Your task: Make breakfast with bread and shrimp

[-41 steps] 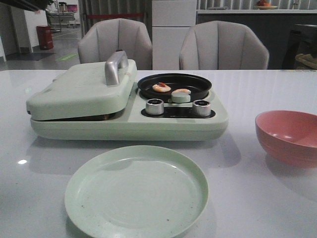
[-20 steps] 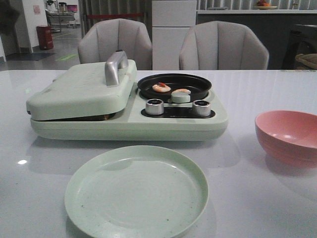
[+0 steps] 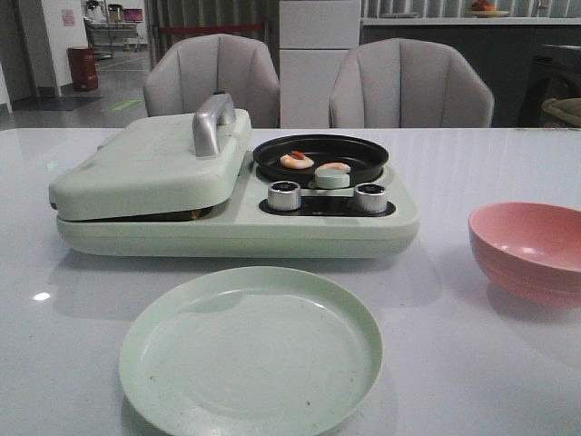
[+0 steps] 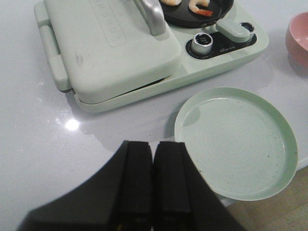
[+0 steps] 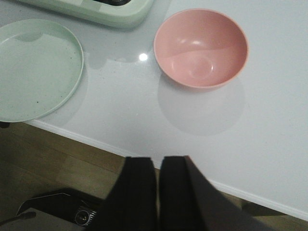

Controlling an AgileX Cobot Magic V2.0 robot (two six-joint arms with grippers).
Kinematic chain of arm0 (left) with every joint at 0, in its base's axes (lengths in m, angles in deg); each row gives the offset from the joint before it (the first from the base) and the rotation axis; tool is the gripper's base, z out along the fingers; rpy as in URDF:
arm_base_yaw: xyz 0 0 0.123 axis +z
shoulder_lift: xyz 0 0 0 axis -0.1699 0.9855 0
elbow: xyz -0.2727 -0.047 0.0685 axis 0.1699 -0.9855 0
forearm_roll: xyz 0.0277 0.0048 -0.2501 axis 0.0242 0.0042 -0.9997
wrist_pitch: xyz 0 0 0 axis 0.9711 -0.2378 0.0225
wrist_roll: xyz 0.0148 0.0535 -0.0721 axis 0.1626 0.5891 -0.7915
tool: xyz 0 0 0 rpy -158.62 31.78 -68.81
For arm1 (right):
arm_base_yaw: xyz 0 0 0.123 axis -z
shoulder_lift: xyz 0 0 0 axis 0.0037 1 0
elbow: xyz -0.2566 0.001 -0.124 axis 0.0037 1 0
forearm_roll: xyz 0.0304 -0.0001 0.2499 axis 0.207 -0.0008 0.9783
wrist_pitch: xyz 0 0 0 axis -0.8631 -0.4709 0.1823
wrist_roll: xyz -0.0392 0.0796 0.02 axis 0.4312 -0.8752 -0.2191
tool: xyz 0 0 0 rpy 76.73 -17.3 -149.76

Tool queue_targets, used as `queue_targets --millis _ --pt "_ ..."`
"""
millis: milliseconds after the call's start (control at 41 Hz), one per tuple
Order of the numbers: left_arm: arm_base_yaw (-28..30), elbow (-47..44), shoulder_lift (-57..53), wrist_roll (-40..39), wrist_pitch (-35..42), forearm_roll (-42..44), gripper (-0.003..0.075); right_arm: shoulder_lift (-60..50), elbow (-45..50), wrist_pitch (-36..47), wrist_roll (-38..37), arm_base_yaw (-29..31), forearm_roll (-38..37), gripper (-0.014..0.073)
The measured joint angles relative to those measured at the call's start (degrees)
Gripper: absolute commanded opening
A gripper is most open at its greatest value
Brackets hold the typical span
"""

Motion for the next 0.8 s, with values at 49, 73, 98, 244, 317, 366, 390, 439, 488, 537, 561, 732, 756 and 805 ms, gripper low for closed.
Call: queue_targets --millis 49,73,98,244,317,366,390,439,488,537,561,732,756,805 --pt "0.00 0.00 0.00 0.00 -0.04 0.00 0.0101 0.00 0.00 0.40 0.00 0.00 0.10 0.0040" --pt "0.00 0.00 0.00 0.00 -0.04 0.00 0.0101 0.00 0.00 0.55 -0.10 0.00 0.10 0.0037" --pt "0.00 0.00 0.00 0.00 -0.04 0.00 0.0101 0.00 0.00 0.87 -0.04 0.00 0.10 0.0037" --pt "0.00 0.00 0.00 -0.11 -0.13 0.00 0.0101 0.00 0.00 2.58 -0.04 0.00 0.10 0.0036" --pt "0.00 0.00 0.00 -0.19 -0.13 0.00 0.0101 0.00 0.00 2.58 -0.04 0.00 0.10 0.0035" --pt "0.00 0.00 0.00 -0.19 -0.13 0.00 0.0101 0.00 0.00 2.58 -0.04 0.00 0.10 0.0035" --pt "0.00 0.00 0.00 -0.19 -0.13 0.00 0.0101 0.00 0.00 2.58 -0.04 0.00 0.10 0.0035" --pt "0.00 0.00 0.00 -0.23 -0.13 0.00 0.0101 0.00 0.00 2.58 -0.04 0.00 0.10 0.0035" --pt "0.00 0.00 0.00 -0.23 -0.13 0.00 0.0101 0.00 0.00 2.58 -0.04 0.00 0.10 0.0035" --pt "0.00 0.00 0.00 -0.23 -0.13 0.00 0.0101 0.00 0.00 2.58 -0.04 0.00 0.10 0.0035" --pt "0.00 0.00 0.00 -0.23 -0.13 0.00 0.0101 0.00 0.00 2.58 -0.04 0.00 0.10 0.0035" --pt "3.23 -1.53 -2.76 -0.23 0.57 0.10 0.0101 0.00 0.00 2.60 -0.13 0.00 0.10 0.0035" --pt "4.34 -2.07 -3.62 -0.23 1.00 0.41 0.0101 0.00 0.00 2.60 -0.13 0.00 0.10 0.0035" --pt "7.29 -3.89 -6.13 -0.23 2.60 0.86 0.0101 0.00 0.00 2.60 -0.13 0.00 0.10 0.0035"
